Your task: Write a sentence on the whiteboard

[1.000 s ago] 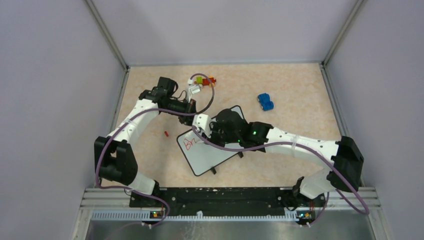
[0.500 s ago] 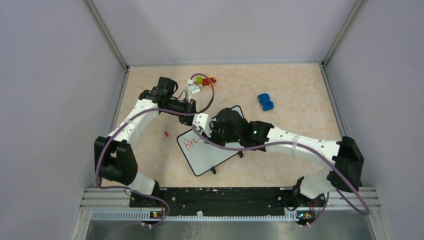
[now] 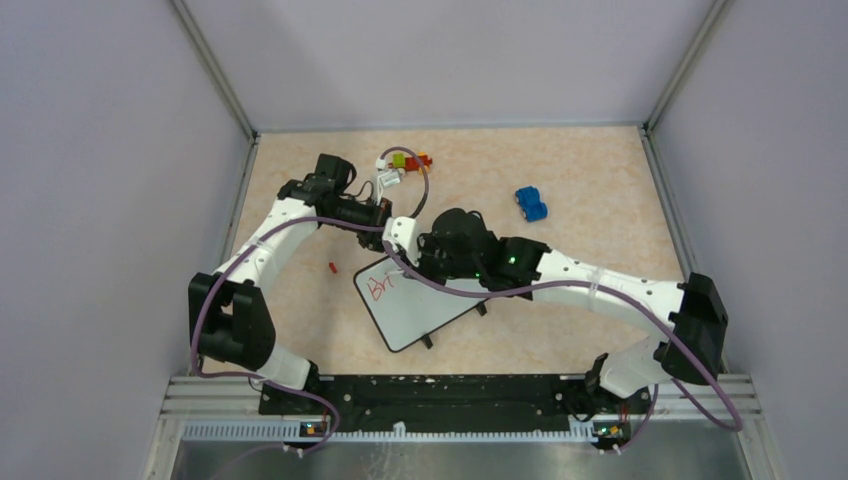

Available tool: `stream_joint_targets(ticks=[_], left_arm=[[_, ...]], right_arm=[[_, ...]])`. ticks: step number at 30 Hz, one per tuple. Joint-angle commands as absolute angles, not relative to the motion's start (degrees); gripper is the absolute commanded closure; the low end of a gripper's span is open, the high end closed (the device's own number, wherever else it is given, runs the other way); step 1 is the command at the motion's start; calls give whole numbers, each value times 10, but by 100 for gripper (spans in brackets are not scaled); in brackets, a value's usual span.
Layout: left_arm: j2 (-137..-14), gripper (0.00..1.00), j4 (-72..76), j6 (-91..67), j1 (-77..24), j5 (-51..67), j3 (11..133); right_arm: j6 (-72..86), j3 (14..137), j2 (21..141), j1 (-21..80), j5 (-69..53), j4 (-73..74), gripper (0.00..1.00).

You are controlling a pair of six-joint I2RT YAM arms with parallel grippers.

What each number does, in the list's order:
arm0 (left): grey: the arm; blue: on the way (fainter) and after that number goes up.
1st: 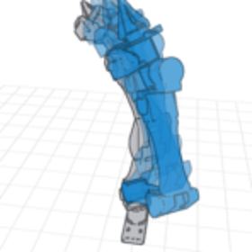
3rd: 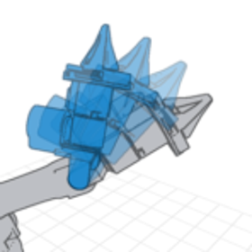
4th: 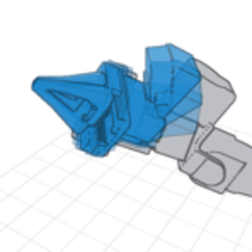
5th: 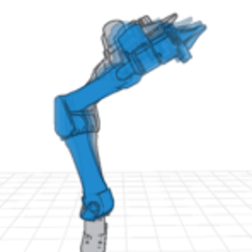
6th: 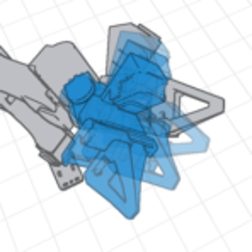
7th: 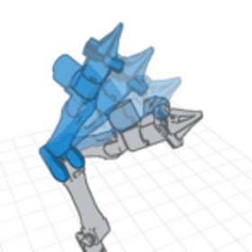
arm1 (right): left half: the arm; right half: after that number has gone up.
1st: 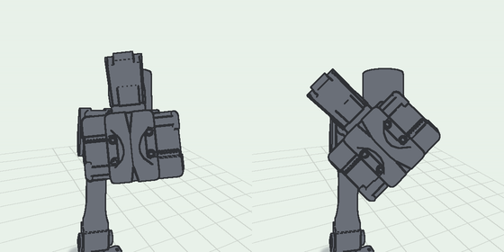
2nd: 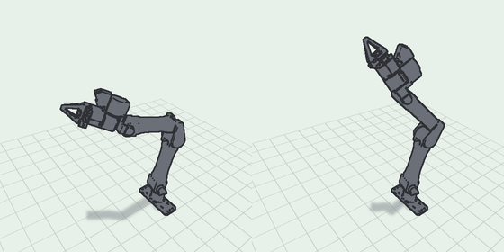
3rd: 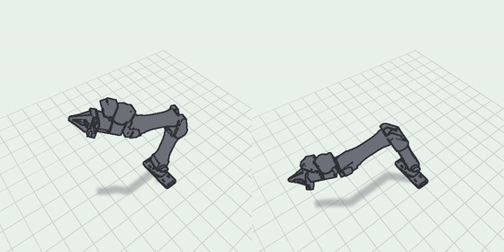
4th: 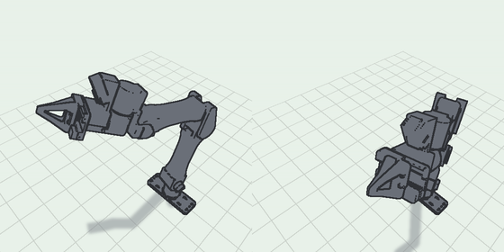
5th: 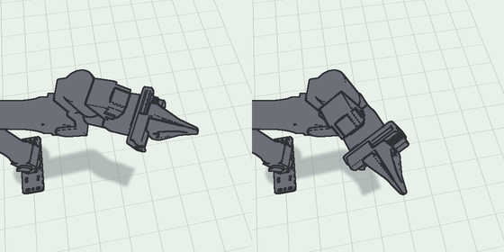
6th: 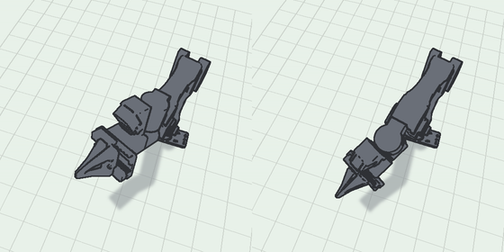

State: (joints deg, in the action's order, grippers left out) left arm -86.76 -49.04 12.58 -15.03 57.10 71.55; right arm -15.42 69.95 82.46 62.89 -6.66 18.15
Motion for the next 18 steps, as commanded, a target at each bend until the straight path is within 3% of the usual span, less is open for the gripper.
stream_joint_targets(ticks=[1,18], left_arm=[[-858,100,-499,134,-154,588,711],[-861,100,-500,133,-153,585,714]], right_arm=[[-156,734,825,632,-61,159,100],[-164,707,841,633,-55,159,100]])
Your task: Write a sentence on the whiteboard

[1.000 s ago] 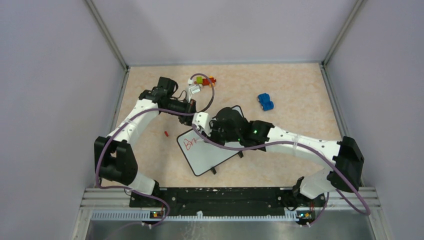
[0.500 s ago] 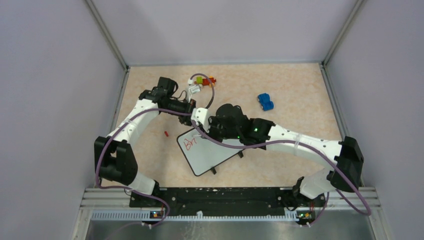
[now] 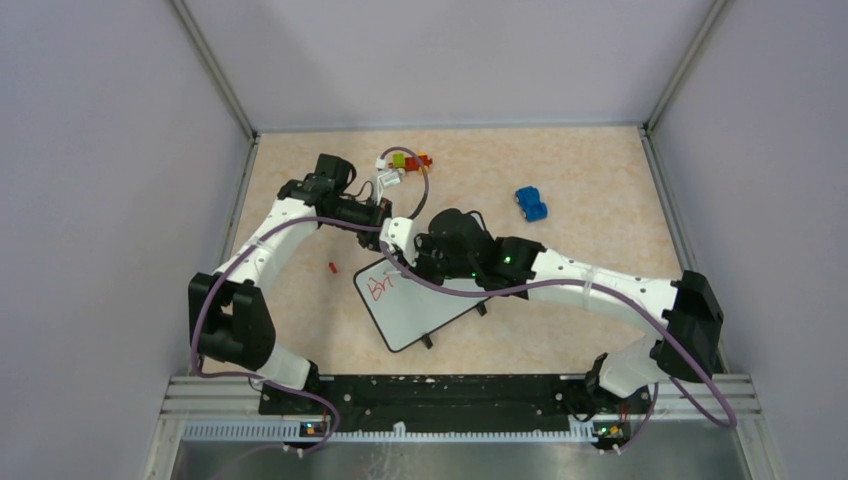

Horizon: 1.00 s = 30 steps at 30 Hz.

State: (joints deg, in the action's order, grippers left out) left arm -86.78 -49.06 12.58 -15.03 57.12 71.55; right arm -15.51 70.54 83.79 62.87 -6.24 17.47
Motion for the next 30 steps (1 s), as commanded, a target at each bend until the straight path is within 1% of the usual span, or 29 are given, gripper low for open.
stream_joint_targets(ticks=[1,13,22,30], left_arm=[[-861,100,-500,134,-153,585,714],[-865,100,-501,135,-154,585,715],[-863,100,-502,139,-154,587,715],[-859,100,-503,141,-154,589,713]], right_arm=[[-164,706,838,633,-55,161,100],[-165,702,826,632,-60,175,100],[-155,722,793,633,-102,185,100],[-159,701,769,631,-110,196,100]])
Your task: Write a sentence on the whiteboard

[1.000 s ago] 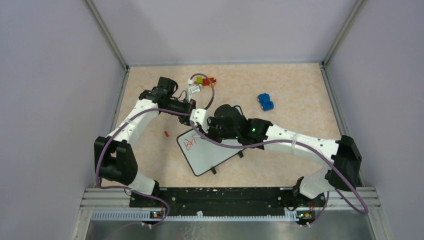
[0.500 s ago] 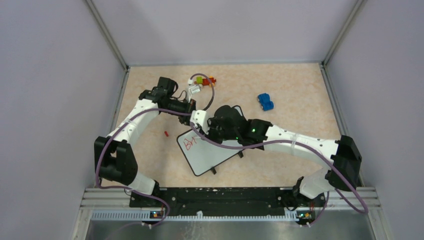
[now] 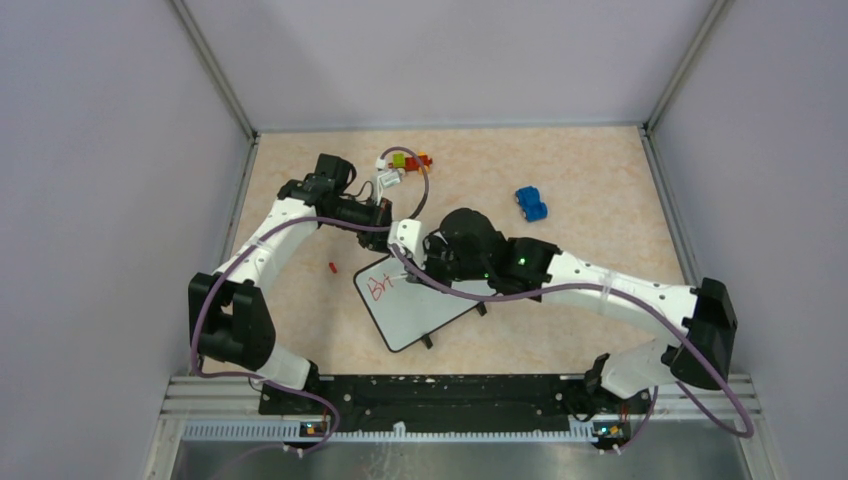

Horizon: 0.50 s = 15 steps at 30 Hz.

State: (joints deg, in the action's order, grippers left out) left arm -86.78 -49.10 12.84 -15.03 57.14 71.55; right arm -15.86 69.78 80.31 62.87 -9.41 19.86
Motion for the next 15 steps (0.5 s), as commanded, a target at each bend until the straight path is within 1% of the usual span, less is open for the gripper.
stream_joint_targets(ticks=[1,15], left_arm=[[-859,100,-503,141,-154,590,714],[-862,100,-503,144,-154,587,713]], right_arm=[[-161,698,764,629,-112,196,100],[-150,615,717,600,-149,169,100]])
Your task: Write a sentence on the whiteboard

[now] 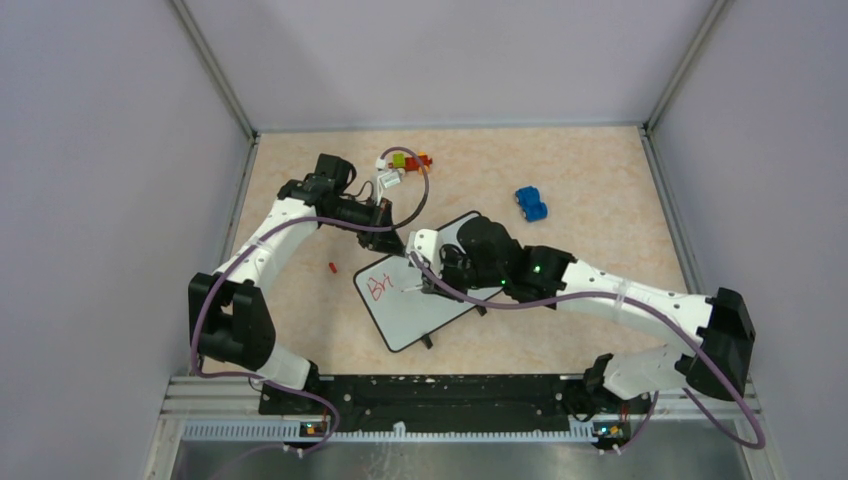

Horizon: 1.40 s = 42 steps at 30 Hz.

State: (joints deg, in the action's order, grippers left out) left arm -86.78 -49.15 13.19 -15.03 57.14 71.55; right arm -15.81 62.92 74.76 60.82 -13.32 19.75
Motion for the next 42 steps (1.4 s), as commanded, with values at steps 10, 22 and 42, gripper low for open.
stream_joint_targets(ticks=[10,22,42], left_arm=[[-863,100,-507,149,-153,591,715],[-860,100,-504,149,-154,598,710],[-859,100,-501,145,-153,604,711]], right_arm=[[-139,605,721,599,-168,141,100],[-145,597,739,600,-140,129,100],[-132,627,773,599,-79,93,100]])
